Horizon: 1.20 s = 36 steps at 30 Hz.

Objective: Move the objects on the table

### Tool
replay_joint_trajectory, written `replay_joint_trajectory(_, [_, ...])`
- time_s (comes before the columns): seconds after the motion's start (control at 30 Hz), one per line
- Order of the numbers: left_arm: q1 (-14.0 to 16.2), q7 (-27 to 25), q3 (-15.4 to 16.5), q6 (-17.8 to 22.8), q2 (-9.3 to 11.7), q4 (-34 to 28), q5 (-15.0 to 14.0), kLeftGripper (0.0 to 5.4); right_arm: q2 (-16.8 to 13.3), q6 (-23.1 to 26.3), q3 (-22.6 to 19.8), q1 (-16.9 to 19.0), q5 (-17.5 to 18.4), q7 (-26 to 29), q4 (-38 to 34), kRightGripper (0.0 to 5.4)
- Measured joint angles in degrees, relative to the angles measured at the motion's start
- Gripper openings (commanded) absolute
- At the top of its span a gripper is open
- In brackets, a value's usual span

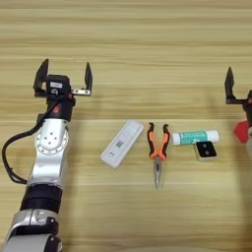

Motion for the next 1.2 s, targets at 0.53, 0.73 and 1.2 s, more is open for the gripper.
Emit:
replay_joint_trajectory(0.53, [-0.02, 0.05, -0.03, -0.42, -0.02, 0.67, 0.05, 5.39, -0.01, -0.08, -0.04, -0.09, 0.10, 0.05, 0.42, 5.40])
replay_joint_trajectory(0.73, [-0.02, 0.05, -0.05, -0.42, -0.06, 0.66, 0.05, 5.39, -0.01, -0.07, -0.06, -0.08, 0.16, 0.08, 0.42, 5.40])
replay_joint_trajectory(1.2, [-0.01, 0.60, -0.67, -0.67, -0.34, 0.61, 0.52, 5.39, -1.42, 6.25, -2.33, 0.56, 9.40, 7.58, -4.93, 5.40])
